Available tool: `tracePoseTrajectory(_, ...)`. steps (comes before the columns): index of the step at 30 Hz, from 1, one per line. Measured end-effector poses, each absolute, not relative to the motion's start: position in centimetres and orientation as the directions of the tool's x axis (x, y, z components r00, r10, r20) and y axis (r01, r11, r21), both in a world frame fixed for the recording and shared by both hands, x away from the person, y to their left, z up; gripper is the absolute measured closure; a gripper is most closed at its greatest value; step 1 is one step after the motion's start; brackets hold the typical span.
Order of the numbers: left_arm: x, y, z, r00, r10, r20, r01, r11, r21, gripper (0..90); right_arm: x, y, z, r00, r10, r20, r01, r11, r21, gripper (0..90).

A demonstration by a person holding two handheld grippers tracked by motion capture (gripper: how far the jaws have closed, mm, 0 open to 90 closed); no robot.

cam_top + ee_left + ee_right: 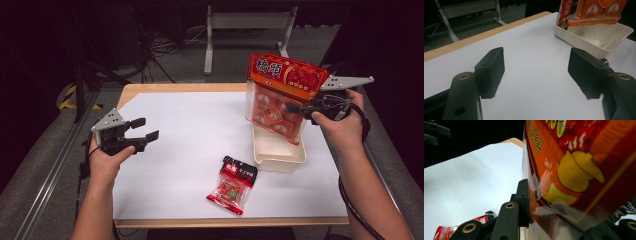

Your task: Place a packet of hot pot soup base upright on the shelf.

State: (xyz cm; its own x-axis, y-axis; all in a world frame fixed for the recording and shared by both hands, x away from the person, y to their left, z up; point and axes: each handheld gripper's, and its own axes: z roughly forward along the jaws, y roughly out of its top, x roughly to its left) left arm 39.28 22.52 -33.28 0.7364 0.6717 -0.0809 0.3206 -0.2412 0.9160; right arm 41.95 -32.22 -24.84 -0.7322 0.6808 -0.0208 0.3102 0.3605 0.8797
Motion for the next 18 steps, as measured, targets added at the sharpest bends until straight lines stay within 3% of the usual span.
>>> tracePoseTrajectory(18, 39.9, 21.9, -33.4, 0.747, 0.659, -0.091, 0.326, -0.244, 0.913, 30.7, 41.4, -34.2, -26.9, -0.687, 0.727, 0.018, 0.339, 0.297, 0.893, 70.1)
